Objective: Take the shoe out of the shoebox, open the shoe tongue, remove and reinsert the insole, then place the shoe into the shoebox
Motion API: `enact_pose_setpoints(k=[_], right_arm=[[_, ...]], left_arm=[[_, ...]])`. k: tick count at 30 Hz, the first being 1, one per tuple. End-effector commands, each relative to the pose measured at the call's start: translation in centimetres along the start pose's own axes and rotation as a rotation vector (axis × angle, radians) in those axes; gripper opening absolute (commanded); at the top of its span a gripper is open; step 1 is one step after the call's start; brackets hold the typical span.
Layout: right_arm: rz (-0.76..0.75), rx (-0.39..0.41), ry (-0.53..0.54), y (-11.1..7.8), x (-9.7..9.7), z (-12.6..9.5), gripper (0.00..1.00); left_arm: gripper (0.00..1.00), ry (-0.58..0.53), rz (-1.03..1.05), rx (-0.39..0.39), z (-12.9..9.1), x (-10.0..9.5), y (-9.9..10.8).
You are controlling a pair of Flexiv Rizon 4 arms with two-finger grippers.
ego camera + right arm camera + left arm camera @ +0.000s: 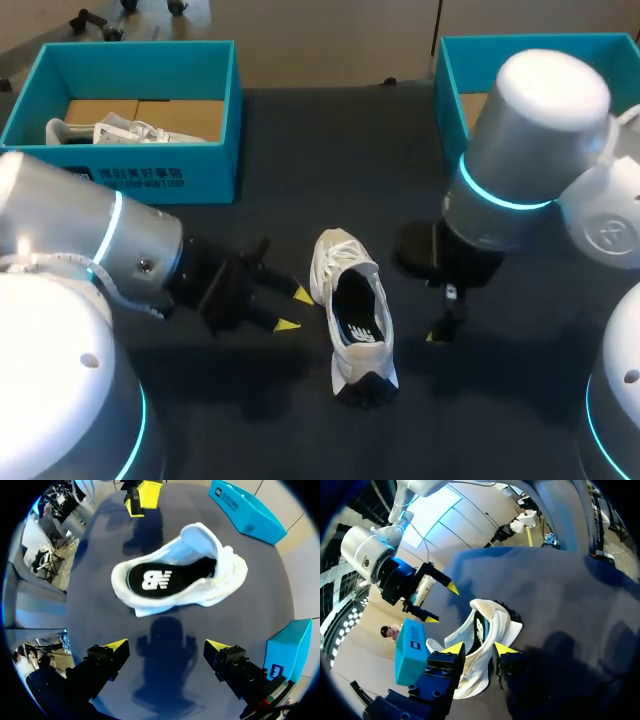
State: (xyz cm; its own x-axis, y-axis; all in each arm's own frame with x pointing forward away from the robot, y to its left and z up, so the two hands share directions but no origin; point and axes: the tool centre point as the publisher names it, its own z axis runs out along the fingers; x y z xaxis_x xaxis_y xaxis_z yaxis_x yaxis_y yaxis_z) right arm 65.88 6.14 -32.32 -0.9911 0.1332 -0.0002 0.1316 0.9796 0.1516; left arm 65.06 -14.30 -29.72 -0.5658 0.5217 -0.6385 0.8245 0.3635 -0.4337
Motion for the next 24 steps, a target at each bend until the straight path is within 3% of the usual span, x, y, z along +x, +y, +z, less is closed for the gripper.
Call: enact_pose_setpoints(k=[1,5,8,10,11,12,24], right_arm=[[0.004,-0.037,-0.022,-4.2,0.4,-1.8,1.0],[0.023,-0.039,-0.035,-7.1,0.2,-2.5,1.0],[0.021,-0.038,-0.036,-8.1,0.0,-2.9,1.0],[0.006,-0.051,-0.028,-8.7,-0.2,-3.1,1.0],[0.006,-0.051,-0.028,-8.7,-0.2,-3.1,1.0],[0.006,-0.051,-0.028,-8.7,-0.2,-3.1,1.0],[0.006,-0.051,-0.028,-8.7,-0.2,-3.1,1.0]], left_arm=[[0.34,0.194,0.02,-0.009,-1.0,-0.3,0.0],[0.35,0.269,0.037,-0.026,-1.2,0.0,0.3],[0.32,0.336,0.053,-0.026,-1.2,0.1,0.3],[0.23,0.41,0.075,-0.007,-1.5,0.2,0.2],[0.07,0.465,0.082,0.011,-1.7,0.2,0.1],[0.0,0.496,0.1,0.009,-1.7,0.2,0.0],[0.0,0.493,0.125,-0.009,-1.8,0.2,0.0]])
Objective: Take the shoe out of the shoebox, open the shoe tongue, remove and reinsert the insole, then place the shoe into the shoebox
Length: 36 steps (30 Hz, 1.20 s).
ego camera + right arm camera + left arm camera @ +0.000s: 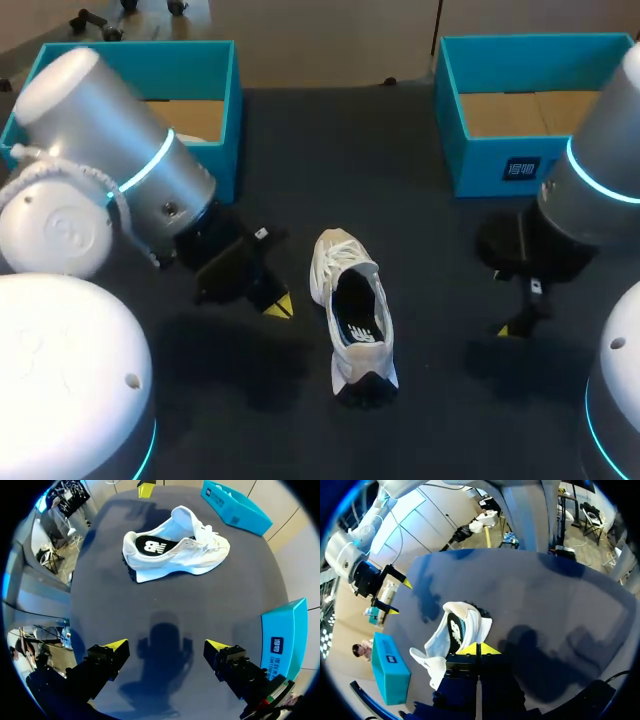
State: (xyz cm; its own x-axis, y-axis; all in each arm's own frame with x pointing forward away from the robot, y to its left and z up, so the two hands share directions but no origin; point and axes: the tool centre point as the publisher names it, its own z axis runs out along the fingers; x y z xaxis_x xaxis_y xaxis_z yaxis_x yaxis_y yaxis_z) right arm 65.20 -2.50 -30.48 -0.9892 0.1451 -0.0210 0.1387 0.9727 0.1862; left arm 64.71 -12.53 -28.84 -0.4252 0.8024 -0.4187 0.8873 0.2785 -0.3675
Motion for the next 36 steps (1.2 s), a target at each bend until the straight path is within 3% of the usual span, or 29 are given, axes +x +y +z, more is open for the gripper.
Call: enact_pose_setpoints(k=[1,9,13,19,27,36], right_arm=[[-0.002,-0.016,-0.005,-0.4,0.3,0.0,1.0],[-0.002,-0.016,-0.005,-0.4,0.3,0.0,1.0],[-0.002,-0.016,-0.005,-0.4,0.3,0.0,1.0],[-0.002,-0.016,-0.005,-0.4,0.3,0.0,1.0],[-0.002,-0.016,-0.005,-0.4,0.3,0.0,1.0],[-0.002,-0.016,-0.005,-0.4,0.3,0.0,1.0]], left_arm=[[0.0,0.128,-0.001,-0.002,0.0,-0.4,0.0],[0.0,0.143,0.017,0.025,-0.3,-0.5,0.2],[0.0,0.308,0.117,0.068,-1.3,-2.0,0.9],[0.0,0.409,0.223,0.021,-3.3,-2.9,0.4],[0.0,0.644,0.352,-0.07,-3.5,-2.8,-0.6],[0.0,0.644,0.352,-0.07,-3.5,-2.8,-0.6]])
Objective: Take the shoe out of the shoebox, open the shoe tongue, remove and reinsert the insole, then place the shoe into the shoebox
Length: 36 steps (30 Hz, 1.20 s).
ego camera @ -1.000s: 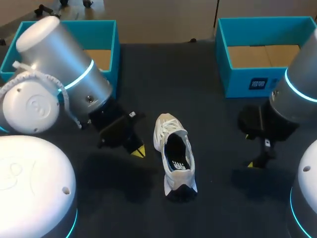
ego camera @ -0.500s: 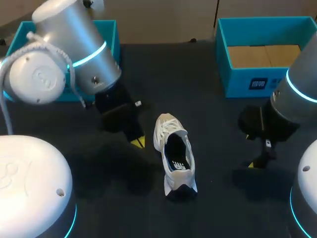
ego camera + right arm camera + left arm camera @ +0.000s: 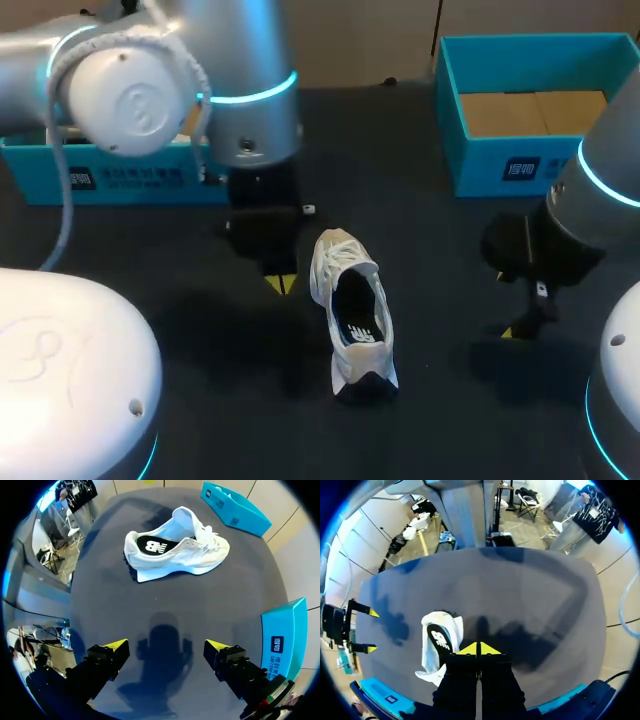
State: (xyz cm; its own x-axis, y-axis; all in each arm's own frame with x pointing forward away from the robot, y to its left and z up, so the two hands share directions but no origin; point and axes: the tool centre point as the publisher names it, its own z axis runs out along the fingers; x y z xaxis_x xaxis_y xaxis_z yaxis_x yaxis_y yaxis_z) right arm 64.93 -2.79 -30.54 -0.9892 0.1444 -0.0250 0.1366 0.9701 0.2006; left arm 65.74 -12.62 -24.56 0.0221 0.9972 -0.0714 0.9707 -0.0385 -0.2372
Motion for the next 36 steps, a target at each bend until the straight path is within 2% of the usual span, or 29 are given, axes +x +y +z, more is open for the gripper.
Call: enact_pose_setpoints(k=[1,2,3,6,8,13,18,23,36], right_arm=[[-0.001,-0.001,-0.001,0.0,0.1,0.0,1.0],[-0.001,-0.001,-0.001,0.0,0.1,0.0,1.0],[-0.001,-0.001,-0.001,0.0,0.1,0.0,1.0],[-0.006,-0.011,0.001,-0.4,-0.1,-0.3,1.0],[-0.005,-0.041,-0.008,-0.9,-0.2,-0.8,1.0],[0.014,-0.028,0.0,-1.9,-0.4,-1.9,1.0],[0.015,-0.034,-0.011,-2.9,-0.6,-2.7,1.0],[0.039,-0.019,-0.005,-3.6,-0.9,-3.1,1.0],[0.039,-0.019,-0.005,-3.6,-0.9,-3.1,1.0]], left_arm=[[0.0,0.152,-0.001,0.001,-0.1,-0.4,0.2],[0.0,0.152,-0.001,0.001,-0.1,-0.4,0.2],[0.0,0.157,0.018,0.045,0.0,-0.7,0.3],[0.0,0.138,0.011,0.071,0.4,-1.4,0.4],[0.0,0.127,0.004,0.074,0.8,-1.7,0.3],[0.0,0.133,0.016,0.083,2.2,-2.6,0.2],[0.0,0.124,0.02,0.073,3.6,-3.4,0.1],[0.0,0.111,0.033,0.097,5.1,-4.1,0.4],[0.0,0.121,0.046,0.061,8.1,-7.1,1.2]])
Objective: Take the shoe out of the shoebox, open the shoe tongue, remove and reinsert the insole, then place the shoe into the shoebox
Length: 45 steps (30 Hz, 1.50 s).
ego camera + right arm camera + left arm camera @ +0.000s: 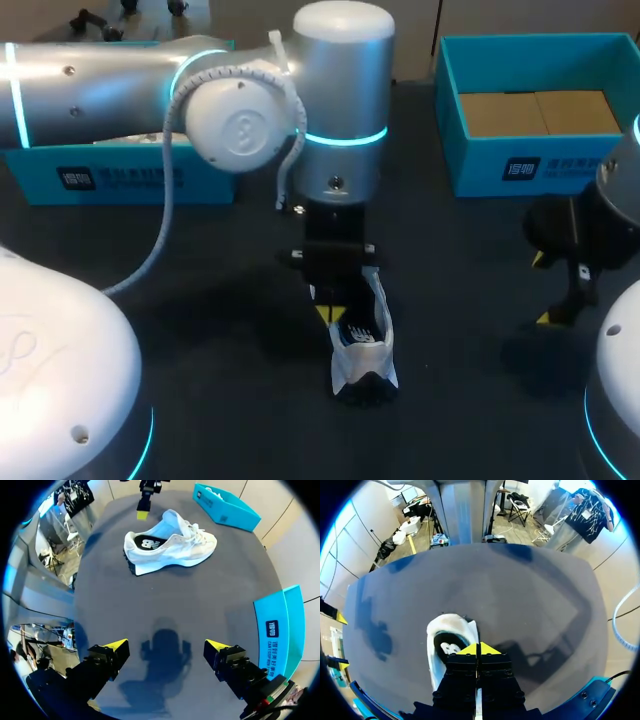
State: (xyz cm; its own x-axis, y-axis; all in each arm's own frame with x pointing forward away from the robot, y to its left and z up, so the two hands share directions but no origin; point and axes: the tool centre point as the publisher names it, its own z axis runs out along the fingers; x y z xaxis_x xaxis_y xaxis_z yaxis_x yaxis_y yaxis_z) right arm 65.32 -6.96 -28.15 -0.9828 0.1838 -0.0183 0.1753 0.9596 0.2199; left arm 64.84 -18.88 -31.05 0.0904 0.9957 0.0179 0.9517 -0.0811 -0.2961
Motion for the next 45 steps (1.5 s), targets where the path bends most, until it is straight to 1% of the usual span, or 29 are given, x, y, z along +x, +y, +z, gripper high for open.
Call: enact_pose_setpoints(k=[1,5,6,8,9,13,18,23,28,34,35,38,41,42,44,45], right_arm=[[-0.001,0.0,-0.003,-0.1,0.1,0.0,1.0],[-0.001,0.0,-0.003,-0.1,0.1,0.0,1.0],[-0.001,0.0,-0.003,-0.1,0.1,0.0,1.0],[-0.001,0.0,-0.003,-0.1,0.1,0.0,1.0],[-0.001,0.0,-0.003,-0.1,0.1,0.0,1.0],[-0.001,0.0,-0.003,-0.1,0.1,0.0,1.0],[-0.001,0.0,-0.003,-0.1,0.1,0.0,1.0],[-0.001,0.0,-0.003,-0.1,0.1,0.0,1.0],[-0.001,0.0,-0.003,-0.1,0.1,0.0,1.0],[-0.001,0.0,-0.003,-0.1,0.1,0.0,1.0],[-0.001,0.0,-0.003,-0.1,0.1,0.0,1.0],[-0.001,0.0,-0.003,-0.1,0.1,0.0,1.0],[-0.001,0.0,-0.003,-0.1,0.1,0.0,1.0],[-0.001,0.0,-0.003,-0.1,0.1,0.0,1.0],[-0.001,0.0,-0.003,-0.1,0.1,0.0,1.0],[-0.001,0.0,-0.003,-0.1,0.1,0.0,1.0]], left_arm=[[0.0,0.019,0.004,-0.005,1.2,-1.7,0.5],[0.0,0.035,0.003,0.0,1.9,-2.3,1.2],[0.0,0.044,0.006,0.011,2.1,-2.5,1.4],[0.0,0.048,0.01,0.005,2.5,-2.6,1.7],[0.0,0.054,0.019,0.018,2.6,-2.7,1.8],[0.0,0.061,0.025,0.022,3.2,-2.9,2.2],[0.0,0.081,0.032,0.043,4.1,-2.8,2.4],[0.0,0.088,0.047,0.051,4.5,-2.2,2.1],[0.0,0.099,0.066,0.036,5.5,-2.1,1.6],[0.0,0.097,0.06,0.03,6.8,-1.9,2.0],[0.0,0.091,0.061,0.041,7.0,-1.8,2.1],[0.0,0.076,0.065,0.036,7.3,-1.6,2.2],[0.0,0.057,0.06,0.002,7.8,-1.5,2.4],[0.0,0.054,0.056,-0.021,8.0,-1.5,2.5],[0.0,0.052,0.053,-0.02,8.0,-1.6,2.5],[0.0,0.05,0.051,-0.019,7.7,-1.6,2.5]])
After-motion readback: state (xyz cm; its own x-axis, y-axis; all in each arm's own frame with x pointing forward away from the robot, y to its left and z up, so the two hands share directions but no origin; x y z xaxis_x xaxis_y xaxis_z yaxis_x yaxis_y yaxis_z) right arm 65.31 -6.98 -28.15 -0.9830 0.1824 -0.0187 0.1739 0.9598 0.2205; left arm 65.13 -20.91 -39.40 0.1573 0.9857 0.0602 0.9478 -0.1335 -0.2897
